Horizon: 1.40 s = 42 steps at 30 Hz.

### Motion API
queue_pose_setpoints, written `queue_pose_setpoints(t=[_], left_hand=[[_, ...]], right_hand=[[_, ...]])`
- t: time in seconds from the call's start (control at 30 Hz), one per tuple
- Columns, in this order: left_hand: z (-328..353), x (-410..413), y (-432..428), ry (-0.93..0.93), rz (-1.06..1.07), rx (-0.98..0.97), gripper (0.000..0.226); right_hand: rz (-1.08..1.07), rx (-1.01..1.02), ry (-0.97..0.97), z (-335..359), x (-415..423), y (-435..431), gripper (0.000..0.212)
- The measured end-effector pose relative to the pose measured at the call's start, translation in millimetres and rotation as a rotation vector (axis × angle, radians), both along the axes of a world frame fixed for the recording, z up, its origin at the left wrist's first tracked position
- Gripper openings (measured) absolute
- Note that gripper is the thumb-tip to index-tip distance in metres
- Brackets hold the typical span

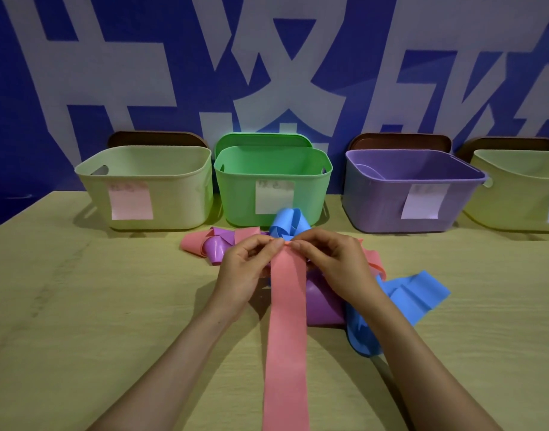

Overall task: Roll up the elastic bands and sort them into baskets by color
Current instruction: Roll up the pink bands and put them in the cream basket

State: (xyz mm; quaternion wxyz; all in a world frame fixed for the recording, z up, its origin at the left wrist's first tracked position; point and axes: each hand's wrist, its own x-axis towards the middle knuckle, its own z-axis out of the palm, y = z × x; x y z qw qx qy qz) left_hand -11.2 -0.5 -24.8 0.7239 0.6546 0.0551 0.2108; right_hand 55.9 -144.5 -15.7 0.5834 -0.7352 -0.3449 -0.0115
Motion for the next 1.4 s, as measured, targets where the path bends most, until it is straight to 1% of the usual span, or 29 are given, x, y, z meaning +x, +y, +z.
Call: queue_pose_setpoints(t=[0.07,0.4,0.5,0.6,0.73,0.8,0.9,1.0,1.07,1.13,1.23,1.4], left_hand=[[-0.8,0.6,-0.4,0.011,-0.001,0.004,0.01],[-2.8,1.9,4.2,0.053,-0.04,0.034,0.011],[-1.2,2.0,5.5,0.054,-0.057,0.034,0.016],[0.3,-0.2,4.4,0.056,-0.08,0.016,0.014],[-0.1,-3.3,6.2,0.08,-0.122,-0.054,0.015],[-0.7,-3.1,5.1,0.08,-0.115,-0.089,0.013],[-2.4,0.3,3.2,0.064,-0.052,-0.138,0.008],[-3.5,1.8,2.5,0.057,-0.022,-0.108,0.01],[-4.2,1.9,3.4,0.033,-0.004,-0.074,0.01],[-4.0,1.4,4.1,-0.002,0.004,-0.055,0.011],[-4.7,2.2,4.9,-0.024,0.009,-0.057,0.014],[-6.7,1.9,-0.8,0.1,-0.099,-0.158,0.01]], right_hand=[[-0.023,-0.018,-0.015,0.7,-0.1,-0.3,0.015],[-0.068,-0.14,-0.084,0.0,1.2,-2.9,0.012],[-0.063,-0.098,-0.062,1.3,0.2,-3.1,0.009],[-0.03,-0.031,0.045,1.9,-0.4,-1.4,0.009],[-0.012,0.038,0.114,0.4,-1.1,-0.2,0.015],[-0.015,0.06,0.121,-0.1,-2.1,-0.3,0.017],[0.002,0.04,0.115,-0.4,-4.0,0.9,0.019],[0.013,0.013,0.108,-0.6,-2.9,0.8,0.017],[0.014,0.022,0.142,-0.6,-2.2,-0.2,0.018],[0.019,0.025,0.185,0.5,-1.7,-1.6,0.012],[0.022,-0.014,0.16,1.3,-2.2,-2.1,0.005],[-0.035,0.02,0.12,2.0,-3.0,-2.1,0.01]])
